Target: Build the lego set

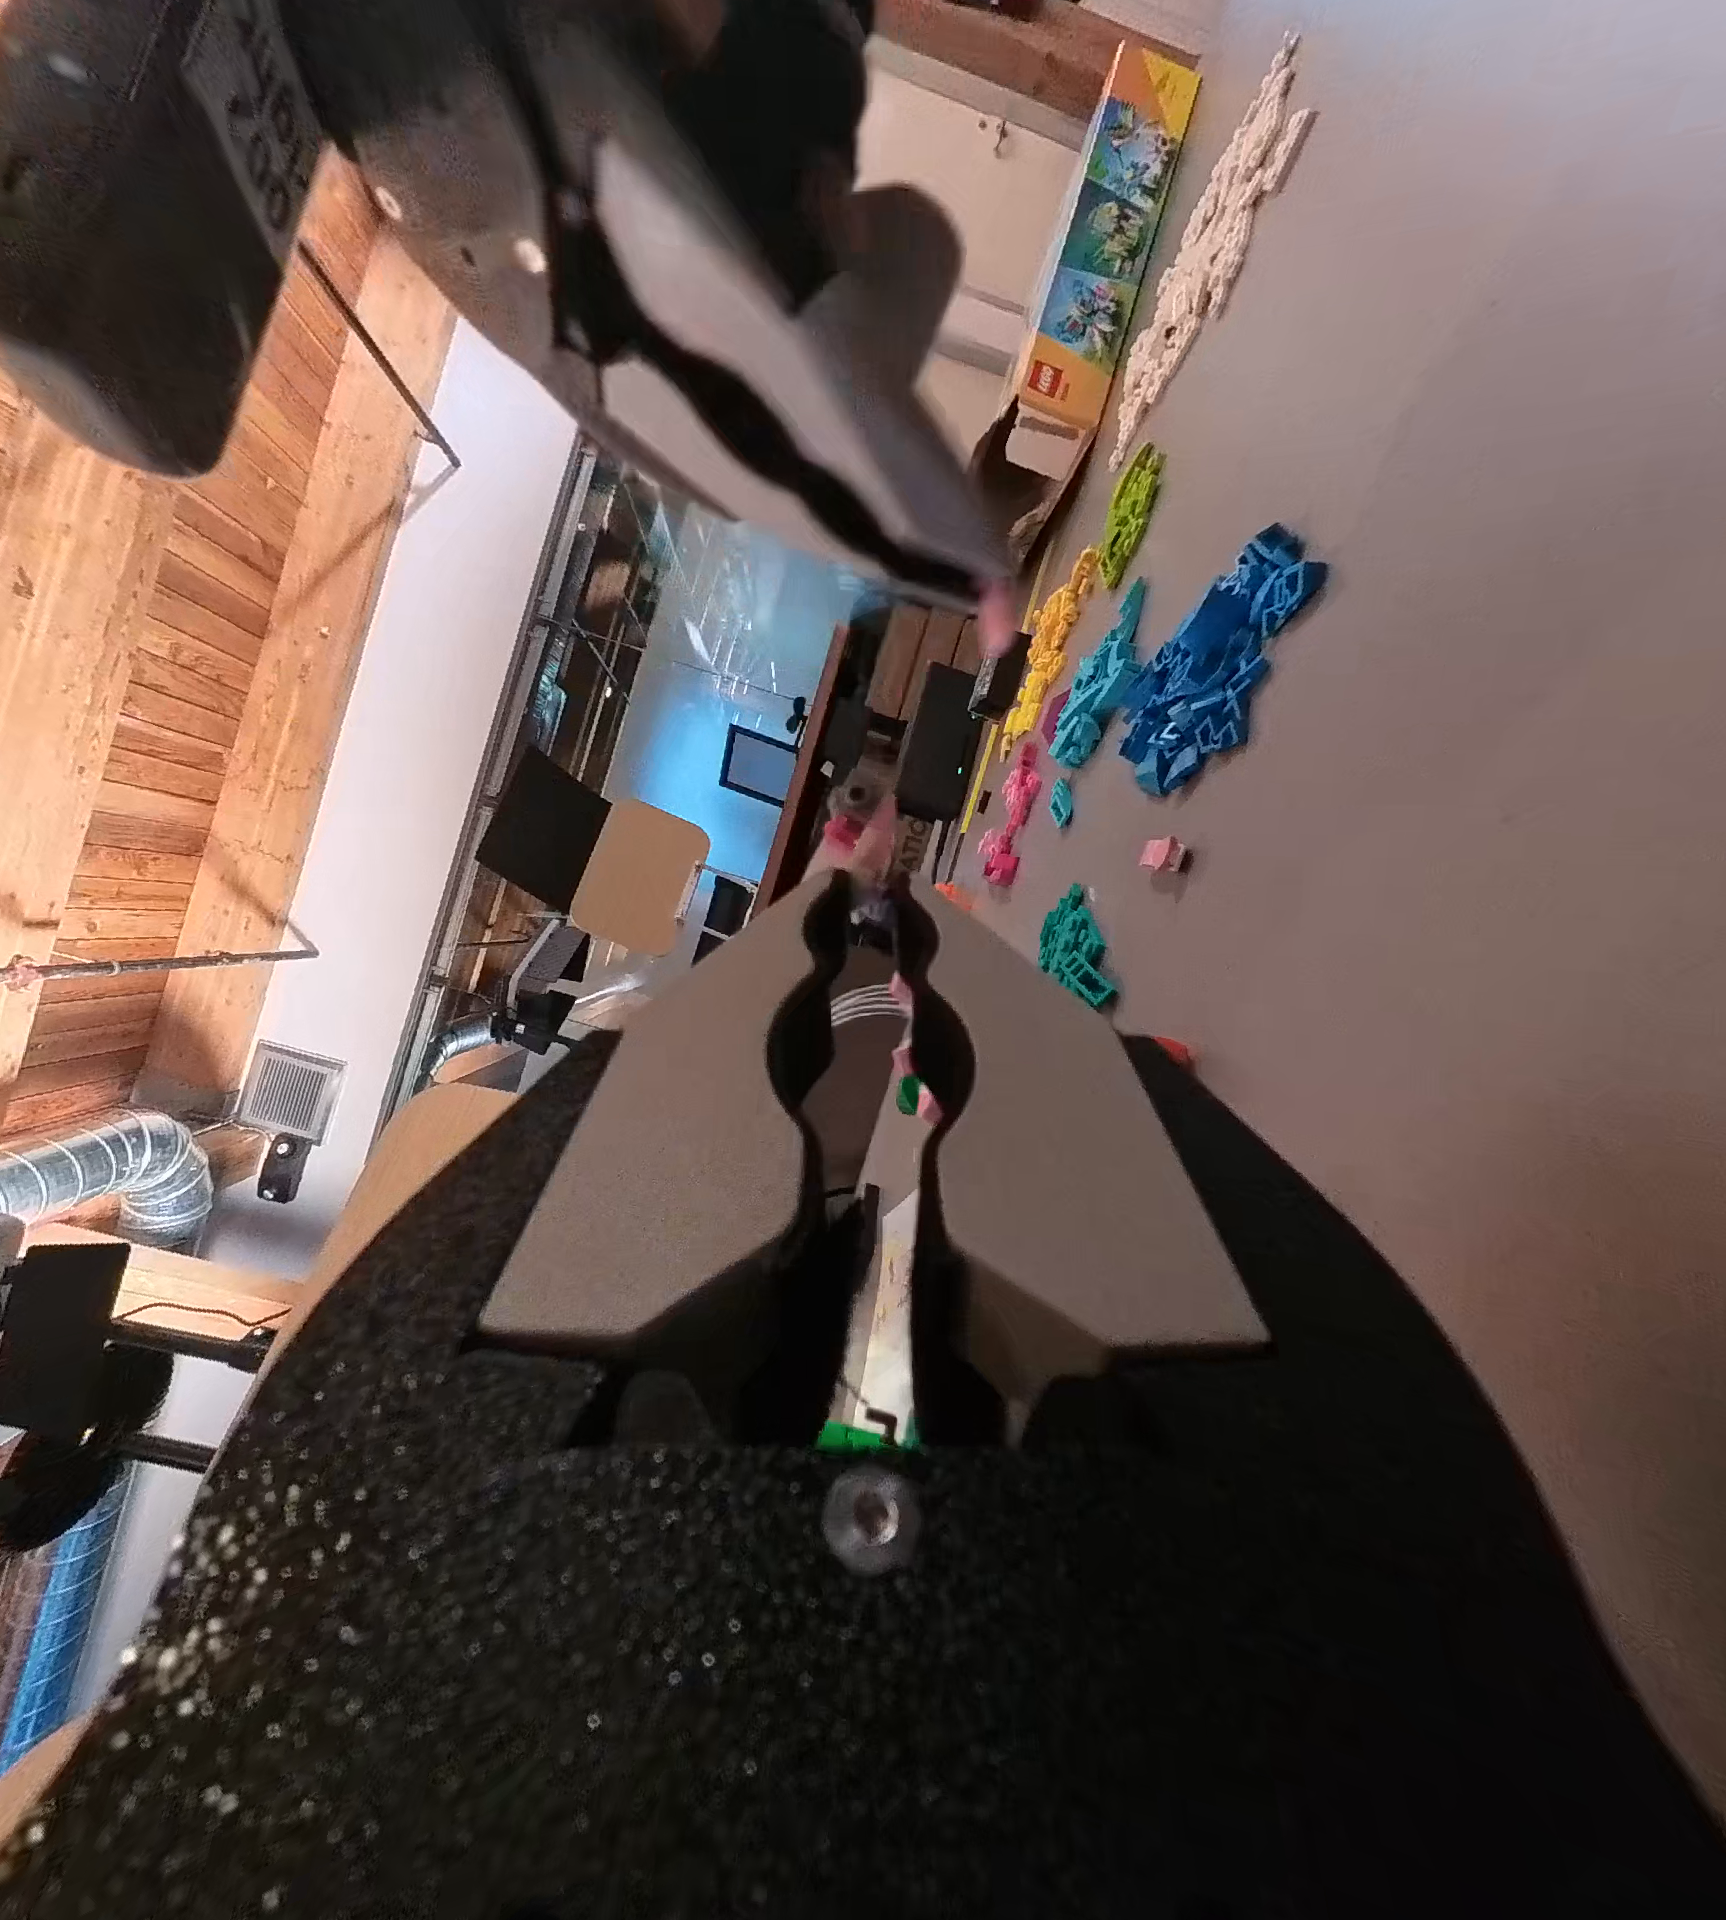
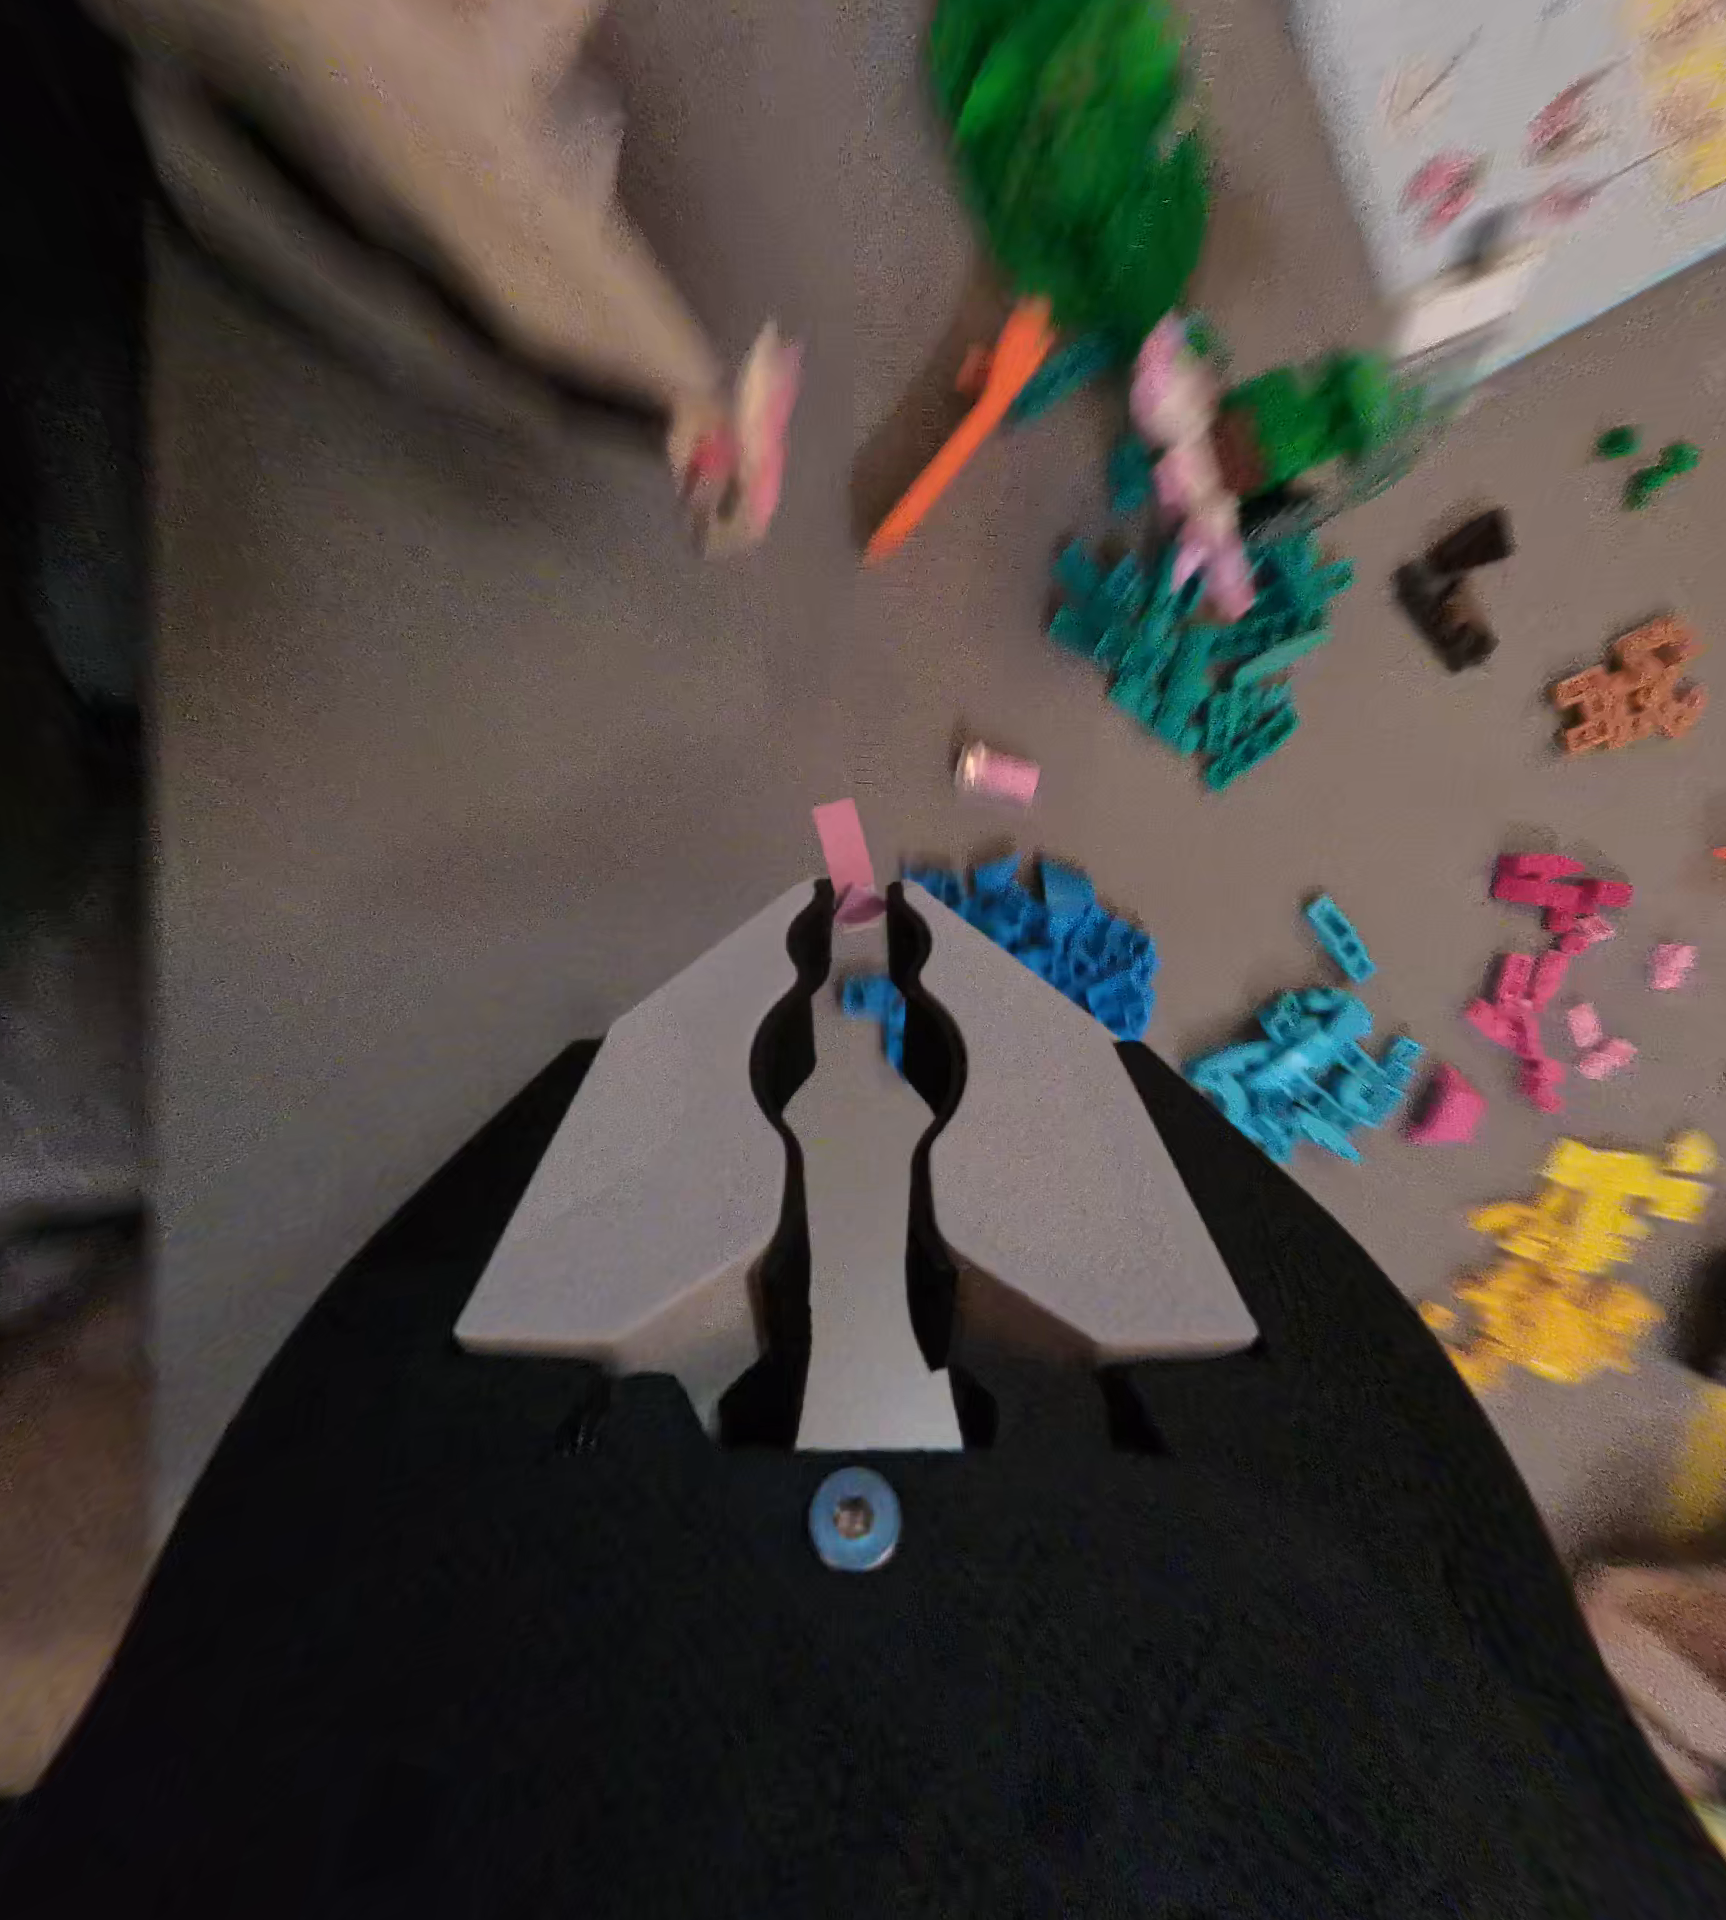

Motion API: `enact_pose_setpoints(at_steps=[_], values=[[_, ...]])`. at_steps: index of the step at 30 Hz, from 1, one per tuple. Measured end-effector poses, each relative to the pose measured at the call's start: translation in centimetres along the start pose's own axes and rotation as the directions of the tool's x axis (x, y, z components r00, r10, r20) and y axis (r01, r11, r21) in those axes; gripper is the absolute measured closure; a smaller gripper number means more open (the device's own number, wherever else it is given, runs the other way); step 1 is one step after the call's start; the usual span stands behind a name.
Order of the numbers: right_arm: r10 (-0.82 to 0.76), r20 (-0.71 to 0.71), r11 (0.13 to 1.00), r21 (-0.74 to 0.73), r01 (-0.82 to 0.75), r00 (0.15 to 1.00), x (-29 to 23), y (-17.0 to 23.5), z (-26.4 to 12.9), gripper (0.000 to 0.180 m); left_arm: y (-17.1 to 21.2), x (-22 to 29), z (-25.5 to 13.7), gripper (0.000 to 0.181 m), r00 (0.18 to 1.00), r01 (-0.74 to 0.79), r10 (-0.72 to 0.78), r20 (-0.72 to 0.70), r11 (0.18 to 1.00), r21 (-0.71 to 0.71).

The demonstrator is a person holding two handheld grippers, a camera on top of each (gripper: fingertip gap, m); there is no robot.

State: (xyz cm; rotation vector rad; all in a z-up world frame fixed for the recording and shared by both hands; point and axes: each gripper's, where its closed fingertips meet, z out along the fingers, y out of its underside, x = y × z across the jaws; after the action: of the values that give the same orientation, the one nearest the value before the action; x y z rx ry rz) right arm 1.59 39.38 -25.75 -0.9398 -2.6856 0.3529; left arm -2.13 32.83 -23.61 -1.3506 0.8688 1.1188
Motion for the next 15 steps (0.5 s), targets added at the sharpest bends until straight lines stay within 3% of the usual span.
enact_pose_setpoints(at_steps=[2, 4, 15], values=[[-0.158, 0.064, 0.981, -0.108, 0.164, 0.985, -2.2, 2.1, 1.6, 0.171, 0.0, 0.2, 0.1, 0.176, 1.0, -0.004, 0.004, -0.012, 1.0, -0.003], [-0.216, 0.126, 0.963, -0.136, 0.232, 0.968, -3.8, 3.4, 2.8, 0.171, 0.1, 0.4, 0.1, 0.176, 1.0, -0.003, 0.003, -0.021, 1.0, -0.006], [-0.292, 0.133, 0.952, -0.051, 0.301, 0.947, -6.3, 3.8, 5.6, 0.171, 0.0, 0.9, 0.2, 0.176, 0.999, 0.007, -0.008, -0.052, 1.0, -0.004]])
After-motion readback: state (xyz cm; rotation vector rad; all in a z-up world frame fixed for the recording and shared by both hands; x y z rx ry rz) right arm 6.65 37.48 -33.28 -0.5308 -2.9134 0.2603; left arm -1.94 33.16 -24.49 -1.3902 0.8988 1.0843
